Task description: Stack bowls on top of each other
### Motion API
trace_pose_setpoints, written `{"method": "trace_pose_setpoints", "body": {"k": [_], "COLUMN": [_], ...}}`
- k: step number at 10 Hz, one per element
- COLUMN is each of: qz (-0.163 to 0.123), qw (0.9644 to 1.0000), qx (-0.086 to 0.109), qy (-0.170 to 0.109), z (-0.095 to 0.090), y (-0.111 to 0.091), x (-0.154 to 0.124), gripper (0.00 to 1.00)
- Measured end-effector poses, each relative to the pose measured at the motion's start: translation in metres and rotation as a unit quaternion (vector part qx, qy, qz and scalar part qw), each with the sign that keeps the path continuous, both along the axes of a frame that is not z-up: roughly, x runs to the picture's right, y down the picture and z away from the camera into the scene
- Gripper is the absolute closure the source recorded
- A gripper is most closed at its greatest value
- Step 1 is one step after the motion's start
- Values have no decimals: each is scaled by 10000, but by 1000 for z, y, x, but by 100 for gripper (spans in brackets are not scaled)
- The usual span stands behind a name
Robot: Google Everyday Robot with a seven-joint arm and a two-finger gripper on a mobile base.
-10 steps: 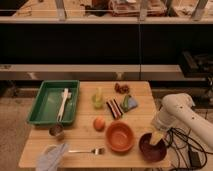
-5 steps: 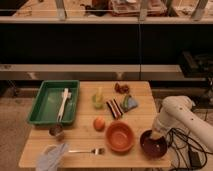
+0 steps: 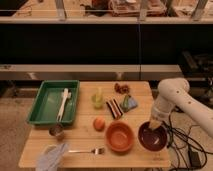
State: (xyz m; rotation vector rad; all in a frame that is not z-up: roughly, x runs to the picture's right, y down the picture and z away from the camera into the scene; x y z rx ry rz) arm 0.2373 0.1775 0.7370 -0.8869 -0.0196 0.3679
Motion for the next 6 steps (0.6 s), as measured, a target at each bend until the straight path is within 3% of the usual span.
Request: {"method": "trace_pose_setpoints", "body": {"k": [3,5,6], "qz": [-133,-219,-275], "qw": [9997,9993,9990], "qx": [-171,-235,-275], "qy": [-131,-194,-236], "z": [-5,-4,-3], "y": [-16,-17,-18], "x": [-60,-81,-92], "gripper": [100,99,90]}}
